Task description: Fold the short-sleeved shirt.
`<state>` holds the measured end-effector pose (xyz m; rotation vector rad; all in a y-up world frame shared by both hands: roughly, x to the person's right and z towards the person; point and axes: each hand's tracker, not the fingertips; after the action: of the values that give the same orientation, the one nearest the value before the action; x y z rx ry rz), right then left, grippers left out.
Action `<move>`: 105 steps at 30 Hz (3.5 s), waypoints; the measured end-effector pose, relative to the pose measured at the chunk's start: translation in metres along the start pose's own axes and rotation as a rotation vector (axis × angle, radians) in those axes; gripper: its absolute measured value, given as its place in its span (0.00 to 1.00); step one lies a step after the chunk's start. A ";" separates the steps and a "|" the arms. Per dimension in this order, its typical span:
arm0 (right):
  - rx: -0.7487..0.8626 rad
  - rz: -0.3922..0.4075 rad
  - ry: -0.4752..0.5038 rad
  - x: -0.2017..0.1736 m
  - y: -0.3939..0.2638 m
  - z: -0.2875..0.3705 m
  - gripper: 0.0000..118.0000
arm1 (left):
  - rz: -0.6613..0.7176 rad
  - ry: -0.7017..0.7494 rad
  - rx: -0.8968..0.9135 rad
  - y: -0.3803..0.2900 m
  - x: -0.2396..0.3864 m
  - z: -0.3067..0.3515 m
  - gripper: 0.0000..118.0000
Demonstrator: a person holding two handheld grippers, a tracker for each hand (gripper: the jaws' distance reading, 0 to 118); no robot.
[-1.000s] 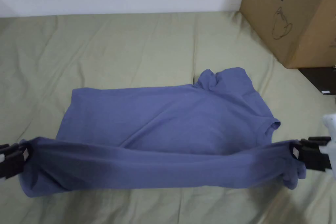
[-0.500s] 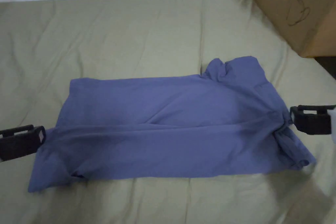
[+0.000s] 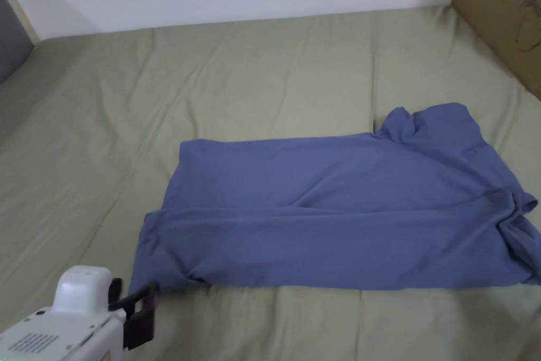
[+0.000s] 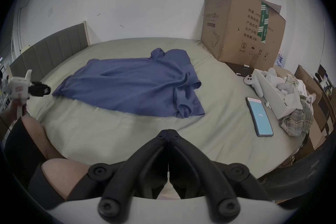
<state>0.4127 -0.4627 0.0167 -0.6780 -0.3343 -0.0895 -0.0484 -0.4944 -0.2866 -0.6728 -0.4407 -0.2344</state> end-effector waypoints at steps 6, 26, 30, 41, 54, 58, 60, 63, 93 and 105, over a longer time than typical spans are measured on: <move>-0.021 -0.001 0.040 -0.001 0.008 -0.007 0.00 | 0.032 0.004 -0.131 0.011 -0.004 -0.059 0.66; -0.157 -0.076 0.067 0.052 0.041 -0.153 0.54 | -0.018 -0.065 -0.075 0.018 -0.004 -0.042 0.05; -0.154 0.011 0.142 0.037 0.054 -0.122 0.10 | 0.010 -0.082 -0.074 0.019 -0.010 -0.036 0.05; -0.107 -0.041 0.181 0.041 0.016 0.013 0.10 | 0.098 -0.187 -0.049 -0.002 -0.004 0.083 0.05; 0.110 -0.104 -0.002 0.049 -0.031 0.076 0.94 | 0.095 -0.077 0.078 -0.062 0.007 0.154 0.89; 0.260 -0.084 0.030 0.042 0.014 0.085 0.72 | 0.066 -0.101 0.184 -0.005 0.014 0.159 0.80; 0.281 -0.042 -0.044 0.033 0.039 0.075 0.01 | 0.063 -0.126 0.246 0.029 0.018 0.148 0.36; 0.291 -0.056 0.045 0.030 0.069 0.053 0.01 | 0.057 -0.122 0.260 0.074 0.018 0.104 0.00; -0.370 -0.173 0.091 0.117 0.141 -0.221 0.84 | 0.114 -0.139 -0.110 0.100 0.004 -0.123 0.02; -0.284 -0.058 0.071 0.086 0.162 -0.198 0.01 | 0.086 -0.153 -0.045 0.130 -0.005 -0.097 0.02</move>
<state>0.5790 -0.4588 -0.1964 -0.9437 -0.2759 -0.2190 0.0234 -0.4582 -0.4277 -0.7552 -0.5531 -0.1119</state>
